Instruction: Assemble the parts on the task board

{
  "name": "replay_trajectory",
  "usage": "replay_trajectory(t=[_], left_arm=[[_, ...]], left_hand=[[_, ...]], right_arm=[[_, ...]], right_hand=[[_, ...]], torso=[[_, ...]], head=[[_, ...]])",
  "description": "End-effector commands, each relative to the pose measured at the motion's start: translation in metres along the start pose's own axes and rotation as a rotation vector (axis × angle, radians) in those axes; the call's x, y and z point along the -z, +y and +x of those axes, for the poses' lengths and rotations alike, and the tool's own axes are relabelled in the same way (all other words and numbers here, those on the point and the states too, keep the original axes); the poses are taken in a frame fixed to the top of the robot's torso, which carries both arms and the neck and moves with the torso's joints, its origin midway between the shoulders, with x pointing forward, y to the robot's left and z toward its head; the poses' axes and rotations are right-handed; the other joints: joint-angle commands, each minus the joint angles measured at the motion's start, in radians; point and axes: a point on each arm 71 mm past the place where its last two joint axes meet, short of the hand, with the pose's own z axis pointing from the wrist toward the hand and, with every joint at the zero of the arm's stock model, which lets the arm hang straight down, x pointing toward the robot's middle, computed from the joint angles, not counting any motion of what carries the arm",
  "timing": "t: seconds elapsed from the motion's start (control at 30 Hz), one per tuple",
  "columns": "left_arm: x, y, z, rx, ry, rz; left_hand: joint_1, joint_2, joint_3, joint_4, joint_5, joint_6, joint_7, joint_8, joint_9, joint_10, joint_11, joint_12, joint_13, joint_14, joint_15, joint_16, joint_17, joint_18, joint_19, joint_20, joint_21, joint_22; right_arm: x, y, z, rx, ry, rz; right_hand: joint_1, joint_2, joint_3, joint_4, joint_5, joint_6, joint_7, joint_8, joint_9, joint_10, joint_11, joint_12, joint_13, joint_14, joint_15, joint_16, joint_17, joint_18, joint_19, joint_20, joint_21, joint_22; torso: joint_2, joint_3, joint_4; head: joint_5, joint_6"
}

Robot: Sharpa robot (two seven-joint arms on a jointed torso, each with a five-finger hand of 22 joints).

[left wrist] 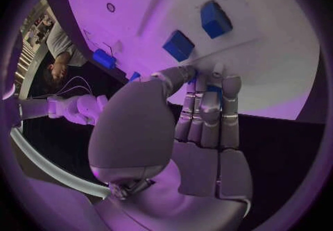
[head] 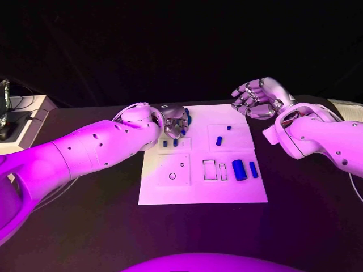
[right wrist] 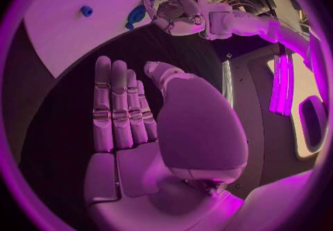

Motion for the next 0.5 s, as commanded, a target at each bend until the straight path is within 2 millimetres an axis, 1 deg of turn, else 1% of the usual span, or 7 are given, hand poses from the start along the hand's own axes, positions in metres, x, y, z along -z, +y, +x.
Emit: replay_trajectory(t=[0.03,0.13,0.23,0.4,0.5], left_arm=[[-0.0005,-0.0023,0.0001,0.019,-0.013,0.021],[-0.0002,-0.0016,-0.0013,0.026,-0.035,0.025],[0.0004,-0.0006,-0.0026,0.033,-0.056,0.029],[0.0024,0.0010,-0.0044,0.050,-0.087,0.035],[0.0057,0.0024,-0.0062,0.079,-0.106,0.044]], left_hand=[[0.001,0.011,0.002,-0.003,-0.007,0.024,-0.002,-0.001,0.009,0.027,-0.004,-0.010,-0.001,0.015,-0.003,0.008,0.013,-0.012,0.014,-0.001,0.011,0.014],[0.003,0.020,0.001,-0.010,-0.006,0.051,-0.002,0.000,0.015,0.063,-0.010,-0.025,-0.003,0.048,-0.008,0.025,0.052,-0.015,0.030,-0.006,0.024,0.030],[0.006,0.025,0.003,-0.016,-0.005,0.063,-0.001,-0.003,0.018,0.079,-0.011,-0.036,-0.003,0.063,-0.011,0.033,0.070,-0.018,0.040,-0.009,0.032,0.040],[0.007,0.026,0.006,-0.021,-0.005,0.067,0.000,-0.009,0.019,0.086,-0.009,-0.050,-0.005,0.068,-0.010,0.034,0.072,-0.018,0.044,-0.010,0.036,0.043],[0.004,0.026,0.009,-0.024,-0.005,0.069,0.004,-0.020,0.019,0.093,-0.003,-0.074,-0.009,0.074,-0.006,0.037,0.076,-0.020,0.052,-0.010,0.042,0.051]], right_arm=[[-0.0001,0.0016,0.0006,-0.002,0.002,-0.015],[-0.0002,0.0015,0.0008,-0.002,0.004,-0.015],[-0.0002,0.0013,0.0009,-0.002,0.007,-0.013],[-0.0002,0.0011,0.0010,-0.002,0.009,-0.013],[-0.0001,0.0008,0.0008,-0.001,0.008,-0.013]], right_hand=[[-0.007,0.005,0.000,-0.005,0.006,-0.003,0.007,-0.005,-0.001,0.002,0.005,-0.006,-0.001,-0.003,0.004,-0.007,-0.001,0.010,-0.004,0.004,-0.005,-0.001],[-0.008,0.005,0.000,-0.006,0.006,-0.003,0.007,-0.006,-0.001,0.002,0.005,-0.006,-0.002,-0.003,0.004,-0.008,-0.001,0.010,-0.004,0.004,-0.006,-0.002],[-0.007,0.005,0.000,-0.006,0.006,-0.003,0.007,-0.006,-0.001,0.002,0.005,-0.007,-0.004,-0.003,0.005,-0.010,-0.002,0.010,-0.004,0.004,-0.007,-0.004],[-0.007,0.005,0.000,-0.007,0.006,-0.004,0.007,-0.006,-0.001,0.002,0.005,-0.008,-0.005,-0.003,0.005,-0.012,-0.003,0.010,-0.004,0.004,-0.008,-0.005],[-0.007,0.005,0.000,-0.008,0.006,-0.004,0.007,-0.006,-0.002,0.002,0.006,-0.008,-0.007,-0.003,0.005,-0.014,-0.004,0.011,-0.004,0.004,-0.010,-0.007]], torso=[[-0.001,0.0003,0.0003],[-0.001,0.0004,0.0010],[-0.001,0.0007,0.0005],[-0.002,0.0004,-0.0008],[-0.002,-0.0001,-0.0010]], head=[[0.002,-0.002],[0.003,0.000],[0.002,0.001],[0.003,0.004],[0.002,0.008]])
